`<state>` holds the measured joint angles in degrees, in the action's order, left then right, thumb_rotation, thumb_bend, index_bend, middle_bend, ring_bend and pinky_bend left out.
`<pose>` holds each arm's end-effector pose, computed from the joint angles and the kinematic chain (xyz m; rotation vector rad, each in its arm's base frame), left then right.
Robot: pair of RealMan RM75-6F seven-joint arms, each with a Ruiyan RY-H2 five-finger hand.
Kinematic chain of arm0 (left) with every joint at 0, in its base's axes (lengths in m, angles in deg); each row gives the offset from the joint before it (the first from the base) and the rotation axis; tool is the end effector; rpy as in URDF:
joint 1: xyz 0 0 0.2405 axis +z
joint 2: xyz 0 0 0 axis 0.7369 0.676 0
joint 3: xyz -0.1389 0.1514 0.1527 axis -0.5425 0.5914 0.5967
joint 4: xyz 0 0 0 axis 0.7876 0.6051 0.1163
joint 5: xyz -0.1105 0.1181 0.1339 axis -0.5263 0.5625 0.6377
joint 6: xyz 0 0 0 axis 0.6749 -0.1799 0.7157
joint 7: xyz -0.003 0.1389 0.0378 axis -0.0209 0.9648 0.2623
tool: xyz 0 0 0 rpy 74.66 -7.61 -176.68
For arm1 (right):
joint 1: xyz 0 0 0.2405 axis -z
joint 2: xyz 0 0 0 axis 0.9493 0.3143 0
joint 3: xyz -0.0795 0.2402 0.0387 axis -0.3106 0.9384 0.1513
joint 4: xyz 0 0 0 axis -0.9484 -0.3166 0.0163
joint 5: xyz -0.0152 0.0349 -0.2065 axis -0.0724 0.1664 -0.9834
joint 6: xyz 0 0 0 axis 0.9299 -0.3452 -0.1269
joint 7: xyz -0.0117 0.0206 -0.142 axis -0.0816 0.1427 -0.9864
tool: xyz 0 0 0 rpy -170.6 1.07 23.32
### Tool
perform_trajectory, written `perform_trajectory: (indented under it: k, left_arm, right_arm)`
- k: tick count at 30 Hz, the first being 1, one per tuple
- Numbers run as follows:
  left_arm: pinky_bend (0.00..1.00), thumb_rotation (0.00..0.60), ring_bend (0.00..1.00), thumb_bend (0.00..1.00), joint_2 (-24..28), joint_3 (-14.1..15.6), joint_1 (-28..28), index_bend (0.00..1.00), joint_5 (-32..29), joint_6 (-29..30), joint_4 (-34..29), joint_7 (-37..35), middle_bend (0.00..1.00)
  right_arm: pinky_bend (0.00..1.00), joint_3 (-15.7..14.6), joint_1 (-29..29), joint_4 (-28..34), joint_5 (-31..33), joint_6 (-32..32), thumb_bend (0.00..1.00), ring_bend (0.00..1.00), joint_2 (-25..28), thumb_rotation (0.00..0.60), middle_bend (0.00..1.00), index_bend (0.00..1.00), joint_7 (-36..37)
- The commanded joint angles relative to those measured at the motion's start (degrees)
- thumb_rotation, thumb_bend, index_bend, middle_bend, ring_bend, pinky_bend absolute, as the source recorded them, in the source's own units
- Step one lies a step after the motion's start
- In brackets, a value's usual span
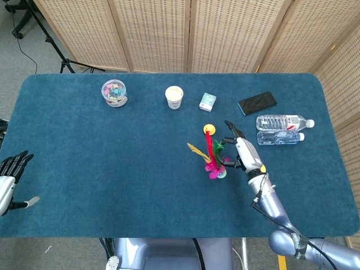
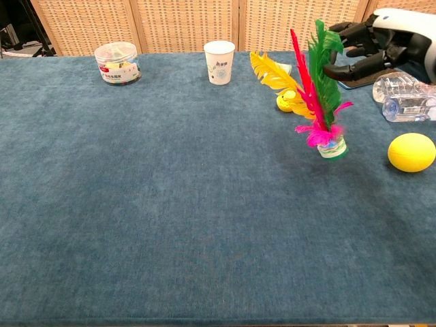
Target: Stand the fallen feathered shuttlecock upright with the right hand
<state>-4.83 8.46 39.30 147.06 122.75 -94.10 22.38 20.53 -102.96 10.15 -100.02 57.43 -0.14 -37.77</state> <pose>-0.3211 0.1881 0.1739 -1.4730 -1.0430 -0.9054 -0.1526 -0.3328 0.0462 1.3588 -1.5823 1.3744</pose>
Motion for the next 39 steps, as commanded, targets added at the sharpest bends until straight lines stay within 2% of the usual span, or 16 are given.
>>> perform_trajectory:
  k: [1,9,14,20,22,24,26,29,31,36,37,39]
  left_arm:
    - [0.00,0.600,0.00,0.00,0.0,0.0,0.0,0.00,0.1,0.1,0.0,0.1,0.00]
    - [0.00,0.600,0.00,0.00,-0.3,0.1,0.0,0.00,0.1,0.0,-0.3,0.9,0.00]
    - [0.00,0.600,0.00,0.00,-0.3,0.2,0.0,0.00,0.2,0.0,-0.4,1.3,0.00]
    - [0.00,0.600,0.00,0.00,-0.4,0.2,0.0,0.00,0.2,0.1,-0.4,1.5,0.00]
    - [0.00,0.600,0.00,0.00,-0.4,0.2,-0.1,0.00,0.2,0.0,-0.4,1.7,0.00]
    - [0.00,0.600,0.00,0.00,-0.4,0.3,-0.1,0.00,0.2,0.0,-0.5,1.8,0.00]
    - [0.00,0.600,0.00,0.00,-0.5,0.3,-0.1,0.00,0.2,0.0,-0.5,1.9,0.00]
    - [0.00,0.600,0.00,0.00,-0.5,0.3,-0.1,0.00,0.2,0.0,-0.5,1.9,0.00]
    - [0.00,0.600,0.00,0.00,-0.5,0.3,-0.1,0.00,0.3,0.0,-0.5,1.9,0.00]
    - [0.00,0.600,0.00,0.00,0.0,0.5,0.2,0.00,0.9,0.7,-0.7,0.7,0.00]
    - [0.00,0.600,0.00,0.00,0.0,0.5,0.2,0.00,0.9,0.8,-0.6,0.6,0.00]
    - [0.00,0.600,0.00,0.00,0.1,0.5,0.2,0.00,0.8,0.8,-0.5,0.3,0.00]
  right_arm:
    - [0.00,-1.4,0.8,0.6,-1.7,0.2,0.62,0.00,0.8,0.600,0.00,0.70,1.2]
    - [0.00,-4.2,1.3,-0.9,-3.7,-0.8,0.62,0.00,1.0,0.600,0.00,0.70,3.6]
    - [0.00,-6.5,1.8,-4.2,-4.5,-2.7,0.62,0.00,0.6,0.600,0.00,0.70,6.6]
    - [0.00,-7.8,2.6,-6.3,-6.6,-3.5,0.62,0.00,1.1,0.600,0.00,0.68,10.4]
    - [0.00,-8.4,2.9,-6.6,-8.4,-3.5,0.62,0.00,1.6,0.600,0.00,0.61,11.9]
    - [0.00,-9.1,3.0,-6.9,-10.3,-3.7,0.61,0.00,2.4,0.600,0.00,0.46,13.1]
    - [0.00,-9.8,3.2,-7.2,-12.3,-3.3,0.60,0.00,2.9,0.600,0.00,0.23,14.1]
    - [0.00,-10.4,3.6,-7.6,-14.5,-2.1,0.60,0.00,3.2,0.600,0.00,0.04,15.2]
    - [0.00,-10.7,3.8,-8.0,-15.9,-1.2,0.60,0.00,3.4,0.600,0.00,0.00,15.9]
    - [0.00,-10.9,5.0,-6.6,-18.1,1.8,0.54,0.00,6.0,0.600,0.00,0.00,18.0]
    - [0.00,-10.8,5.3,-5.9,-18.2,2.4,0.47,0.00,6.8,0.600,0.00,0.00,17.9]
    - [0.00,-10.9,6.3,-3.8,-18.5,4.3,0.22,0.00,9.1,0.600,0.00,0.00,16.3]
